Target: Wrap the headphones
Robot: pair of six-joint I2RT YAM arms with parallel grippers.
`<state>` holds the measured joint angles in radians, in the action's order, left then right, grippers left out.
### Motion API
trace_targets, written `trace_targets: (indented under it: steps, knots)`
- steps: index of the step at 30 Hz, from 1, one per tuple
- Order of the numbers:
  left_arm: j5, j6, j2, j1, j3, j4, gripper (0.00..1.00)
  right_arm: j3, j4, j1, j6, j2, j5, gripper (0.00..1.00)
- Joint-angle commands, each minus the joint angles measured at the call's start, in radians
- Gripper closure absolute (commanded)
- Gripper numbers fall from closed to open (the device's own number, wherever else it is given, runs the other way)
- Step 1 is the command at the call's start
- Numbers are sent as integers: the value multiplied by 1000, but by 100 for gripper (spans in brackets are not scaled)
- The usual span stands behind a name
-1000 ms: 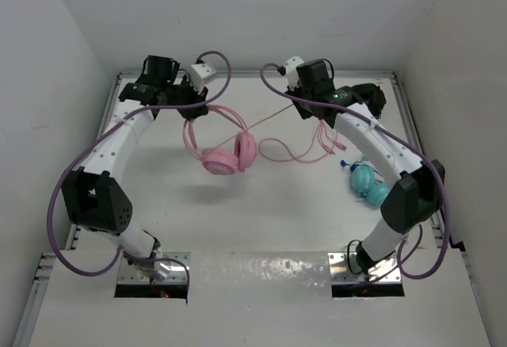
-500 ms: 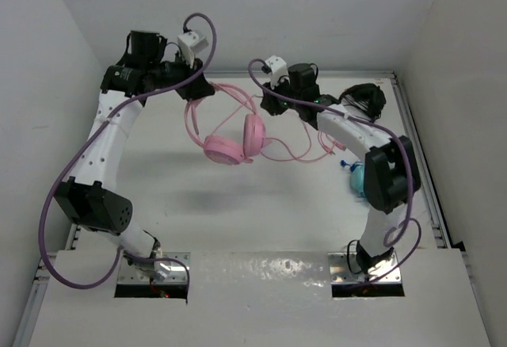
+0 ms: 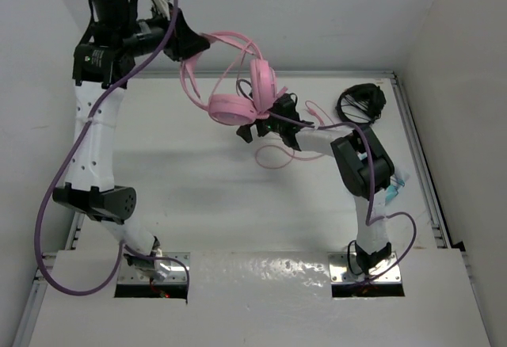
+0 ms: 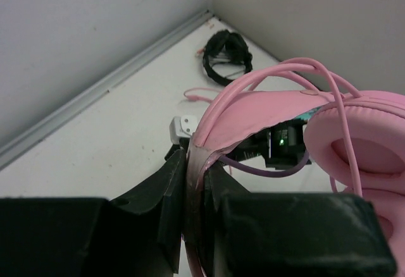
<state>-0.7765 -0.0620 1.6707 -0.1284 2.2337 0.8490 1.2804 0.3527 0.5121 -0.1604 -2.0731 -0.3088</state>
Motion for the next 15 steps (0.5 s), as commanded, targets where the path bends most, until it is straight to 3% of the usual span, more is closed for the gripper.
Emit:
trace_targets:
  steps: [1,12,15]
  knots:
    - [-49,148,-22,44,139,-68,100,-41,144,-3,2,11,108,1]
    - [-130,347,-11,162,153,-188,100,-110,83,-4,30,16,290,6]
    - [-156,405,-5,202,153,-226,100,-139,-1,3,48,42,333,7]
